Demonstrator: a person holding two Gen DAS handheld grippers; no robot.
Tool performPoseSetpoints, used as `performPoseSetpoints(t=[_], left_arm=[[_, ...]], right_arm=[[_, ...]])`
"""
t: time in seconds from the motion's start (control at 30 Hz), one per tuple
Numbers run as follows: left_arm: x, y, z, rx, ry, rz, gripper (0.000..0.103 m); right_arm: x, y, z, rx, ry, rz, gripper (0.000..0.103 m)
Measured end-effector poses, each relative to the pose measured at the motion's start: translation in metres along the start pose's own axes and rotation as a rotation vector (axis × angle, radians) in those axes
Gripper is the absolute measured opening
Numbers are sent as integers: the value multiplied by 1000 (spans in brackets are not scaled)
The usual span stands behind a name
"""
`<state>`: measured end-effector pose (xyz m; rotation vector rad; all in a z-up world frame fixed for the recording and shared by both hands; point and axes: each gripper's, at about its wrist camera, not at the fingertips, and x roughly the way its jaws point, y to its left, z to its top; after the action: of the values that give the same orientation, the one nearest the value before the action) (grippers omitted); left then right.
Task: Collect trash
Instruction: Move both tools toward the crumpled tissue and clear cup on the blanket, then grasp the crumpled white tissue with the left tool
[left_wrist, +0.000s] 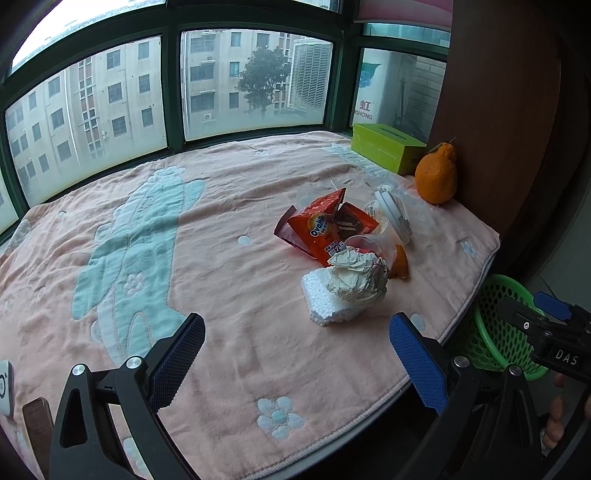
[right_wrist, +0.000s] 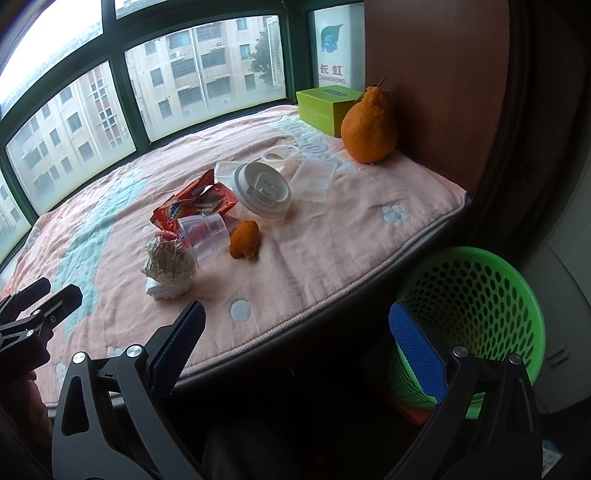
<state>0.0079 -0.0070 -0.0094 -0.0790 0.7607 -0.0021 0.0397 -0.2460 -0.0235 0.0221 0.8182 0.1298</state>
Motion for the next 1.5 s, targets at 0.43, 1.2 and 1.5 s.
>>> performPoseSetpoints(t=[0.43,1.2,1.5], left_arm=[[20,-1,13,19,28,-18,97],[78,-30,34,82,72,-69,96],[102,-45,37,140,109,-95,76]], right_arm=[[12,-7,11,4,9,4,99],[39,-19,33,-9,24,-1,99],[47,-22,36,-7,29,16,99]])
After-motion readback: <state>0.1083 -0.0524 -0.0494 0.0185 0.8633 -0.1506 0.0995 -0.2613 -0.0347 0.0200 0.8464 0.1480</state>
